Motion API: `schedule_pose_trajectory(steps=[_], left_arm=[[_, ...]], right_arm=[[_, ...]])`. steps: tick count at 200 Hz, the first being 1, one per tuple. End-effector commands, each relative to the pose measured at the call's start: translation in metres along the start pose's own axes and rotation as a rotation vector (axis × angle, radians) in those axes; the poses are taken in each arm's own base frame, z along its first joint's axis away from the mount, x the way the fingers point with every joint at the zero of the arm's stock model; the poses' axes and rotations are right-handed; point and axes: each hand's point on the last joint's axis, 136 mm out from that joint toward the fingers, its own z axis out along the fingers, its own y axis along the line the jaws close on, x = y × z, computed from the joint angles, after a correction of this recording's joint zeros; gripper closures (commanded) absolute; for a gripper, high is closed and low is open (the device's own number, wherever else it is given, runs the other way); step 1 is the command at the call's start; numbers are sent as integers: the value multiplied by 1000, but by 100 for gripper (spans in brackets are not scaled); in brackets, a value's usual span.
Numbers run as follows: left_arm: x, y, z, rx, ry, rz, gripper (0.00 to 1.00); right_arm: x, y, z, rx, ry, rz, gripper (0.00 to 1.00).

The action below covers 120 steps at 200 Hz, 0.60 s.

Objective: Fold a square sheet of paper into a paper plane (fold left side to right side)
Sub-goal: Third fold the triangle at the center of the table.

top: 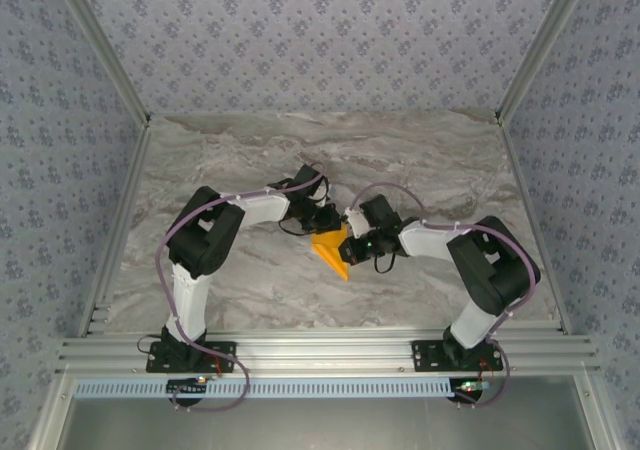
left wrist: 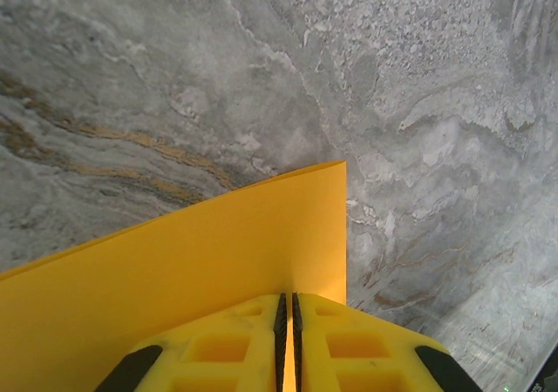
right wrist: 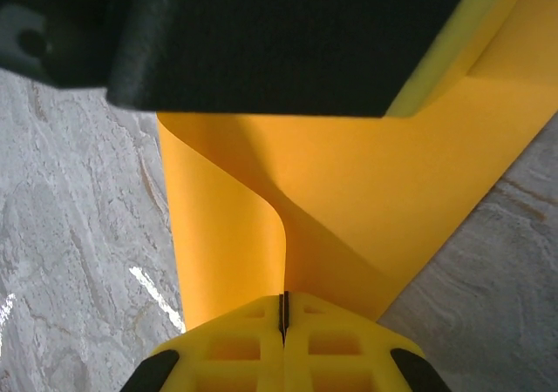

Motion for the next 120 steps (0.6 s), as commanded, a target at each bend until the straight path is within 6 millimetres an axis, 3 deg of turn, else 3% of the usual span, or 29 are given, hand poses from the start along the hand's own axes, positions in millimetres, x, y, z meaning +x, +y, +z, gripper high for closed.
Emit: schedule_pose_trajectory(steps=[1,120], left_arm=[[15,12,12,-43,58,-6,88],[15,11,12,-42,56,-6,88]], right_arm=[[-3,-4,2,15,11,17,100],[10,-1,1,-6,37,40,100]])
